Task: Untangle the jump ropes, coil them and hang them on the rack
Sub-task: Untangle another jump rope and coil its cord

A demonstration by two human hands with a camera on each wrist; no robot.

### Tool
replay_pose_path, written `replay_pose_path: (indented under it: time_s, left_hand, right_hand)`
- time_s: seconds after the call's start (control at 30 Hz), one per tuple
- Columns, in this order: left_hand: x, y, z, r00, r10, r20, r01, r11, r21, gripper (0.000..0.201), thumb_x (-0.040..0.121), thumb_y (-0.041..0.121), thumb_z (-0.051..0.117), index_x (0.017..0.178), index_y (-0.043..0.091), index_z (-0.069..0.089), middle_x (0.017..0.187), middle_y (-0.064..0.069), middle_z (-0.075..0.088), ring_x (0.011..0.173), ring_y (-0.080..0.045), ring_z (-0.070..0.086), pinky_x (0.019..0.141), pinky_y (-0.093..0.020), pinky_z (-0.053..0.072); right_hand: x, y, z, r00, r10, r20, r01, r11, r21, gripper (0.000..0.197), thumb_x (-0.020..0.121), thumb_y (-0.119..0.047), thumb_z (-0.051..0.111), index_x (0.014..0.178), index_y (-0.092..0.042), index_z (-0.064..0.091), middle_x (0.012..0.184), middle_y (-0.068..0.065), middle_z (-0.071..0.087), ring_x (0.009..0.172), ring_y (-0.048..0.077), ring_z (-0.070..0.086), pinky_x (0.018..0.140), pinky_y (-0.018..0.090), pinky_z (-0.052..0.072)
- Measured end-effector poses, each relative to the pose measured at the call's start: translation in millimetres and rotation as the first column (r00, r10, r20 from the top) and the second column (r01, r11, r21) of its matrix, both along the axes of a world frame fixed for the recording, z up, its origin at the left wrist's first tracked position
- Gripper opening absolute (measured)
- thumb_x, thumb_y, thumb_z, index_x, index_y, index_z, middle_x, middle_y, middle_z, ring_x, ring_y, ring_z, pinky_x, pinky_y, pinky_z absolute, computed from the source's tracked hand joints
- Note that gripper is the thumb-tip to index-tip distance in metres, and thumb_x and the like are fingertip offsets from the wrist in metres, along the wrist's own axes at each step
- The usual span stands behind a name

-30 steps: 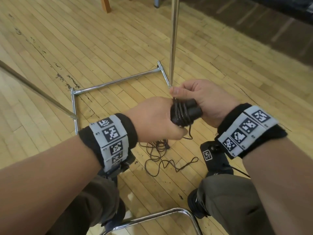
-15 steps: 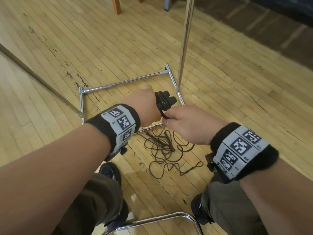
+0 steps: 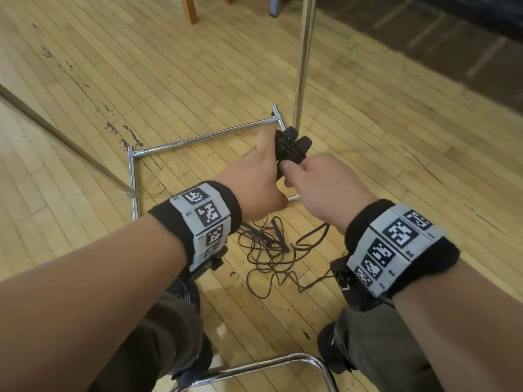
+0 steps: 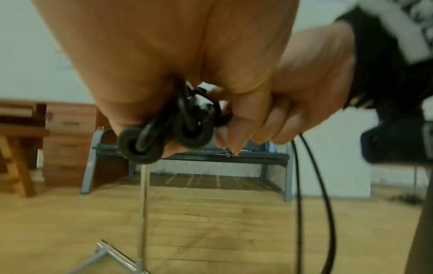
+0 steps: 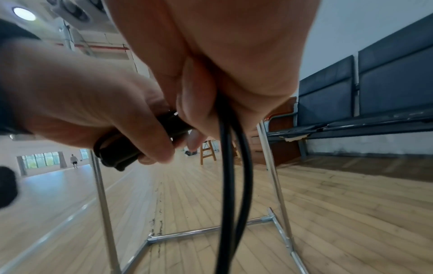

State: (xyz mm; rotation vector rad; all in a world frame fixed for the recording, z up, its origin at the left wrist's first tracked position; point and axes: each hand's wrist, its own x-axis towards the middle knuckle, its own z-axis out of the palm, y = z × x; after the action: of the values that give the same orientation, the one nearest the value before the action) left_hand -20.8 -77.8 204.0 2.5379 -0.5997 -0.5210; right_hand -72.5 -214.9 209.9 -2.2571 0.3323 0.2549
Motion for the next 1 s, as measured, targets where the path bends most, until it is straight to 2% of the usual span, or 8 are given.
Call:
replay_pose_path:
  time_s: [0.17,0.4,0.5,0.57,0.63,0.73,0.8,1.0]
  left_hand:
    - [-6.3,-4.2,6.6,0.988,-0.079,-0.132,0.068,0.994,-0.088,0.124,0.079,0.014,0.075,0.163,0.034,-0.013,0.087,0.008,0.05,0.056,0.011,0.06,0.036,-0.01,0.036]
    - [-5.4,1.6,11.6,0.958,-0.118,-0.262,0.079,0.985,-0.157,0.122,0.088,0.017,0.068,0.162,0.029,-0.028,0.062,0.003,0.057,0.048,0.001,0.057,0.043,-0.012,0.039]
    - [-6.8,2.6,17.2,0.934,-0.158,-0.319,0.111,0.981,-0.159,0.122,0.083,0.028,0.066,0.162,0.032,-0.027,0.081,-0.005,0.07,0.055,-0.001,0.06,0.052,-0.017,0.048]
    - [-9.7,2.1,20.8,0.92,-0.17,-0.354,0.113,0.978,-0.176,0.12,0.074,0.035,0.06,0.162,0.037,-0.021,0.116,-0.012,0.074,0.076,-0.015,0.069,0.072,-0.035,0.061]
    - [-9.9,3.9,24.1,0.911,-0.179,-0.372,0.099,0.97,-0.224,0.108,0.075,0.037,0.059,0.163,0.036,-0.004,0.131,-0.009,0.071,0.099,-0.032,0.072,0.09,-0.052,0.059]
    - [0.8,12.7,28.0,0.944,-0.043,-0.327,-0.015,0.985,-0.172,0.087,0.077,0.057,0.059,0.155,0.03,0.031,0.115,0.008,0.078,0.102,-0.021,0.073,0.094,-0.048,0.056]
    - [8.0,17.3,27.7,0.944,0.054,-0.326,-0.121,0.975,-0.187,0.07,0.08,0.068,0.061,0.138,0.03,0.049,0.104,0.004,0.081,0.1,-0.018,0.076,0.095,-0.047,0.058]
    - [13.6,20.2,18.9,0.991,-0.008,-0.134,0.0,0.998,-0.059,0.034,0.1,0.052,0.064,0.119,0.025,0.056,0.079,0.012,0.079,0.071,-0.001,0.072,0.072,-0.034,0.058]
  right_hand:
    - [0.6,-12.2,-6.2,1.0,-0.018,0.001,0.018,0.999,-0.048,0.047,0.1,-0.049,0.055,0.062,-0.022,0.051,0.04,-0.008,0.045,0.036,0.007,0.041,0.046,0.027,0.029]
    - [-3.0,-16.9,-6.4,1.0,0.012,0.02,-0.011,0.999,-0.04,0.04,0.083,-0.055,0.067,0.065,-0.02,0.06,0.047,-0.014,0.056,0.039,0.002,0.049,0.034,0.017,0.031]
    - [-3.9,-15.6,-5.4,0.999,-0.002,0.05,0.01,0.99,-0.144,0.041,0.079,-0.06,0.067,0.062,-0.024,0.059,0.052,-0.018,0.061,0.045,0.0,0.056,0.037,0.021,0.034]
    - [-3.2,-14.2,-7.0,0.998,-0.01,0.065,0.024,0.976,-0.216,0.04,0.079,-0.061,0.068,0.061,-0.027,0.058,0.051,-0.005,0.06,0.045,0.007,0.055,0.045,0.024,0.033]
    - [-3.2,-14.6,-9.0,0.997,-0.001,0.075,0.02,0.966,-0.26,0.037,0.083,-0.057,0.069,0.064,-0.028,0.056,0.055,-0.005,0.059,0.051,0.008,0.057,0.047,0.025,0.035]
    - [-3.6,-16.5,-9.7,0.998,0.039,0.046,-0.022,0.948,-0.319,0.031,0.088,-0.052,0.066,0.073,-0.027,0.056,0.063,-0.005,0.063,0.058,0.014,0.062,0.049,0.029,0.046]
    - [-3.7,-14.2,-9.0,0.997,0.065,0.031,-0.05,0.937,-0.346,0.031,0.088,-0.053,0.062,0.075,-0.026,0.057,0.066,-0.004,0.064,0.06,0.015,0.063,0.051,0.031,0.049]
    - [-4.9,-7.2,-7.2,0.988,0.152,0.036,-0.124,0.903,-0.411,0.037,0.086,-0.06,0.059,0.074,-0.026,0.054,0.066,-0.005,0.06,0.06,0.015,0.061,0.049,0.029,0.045]
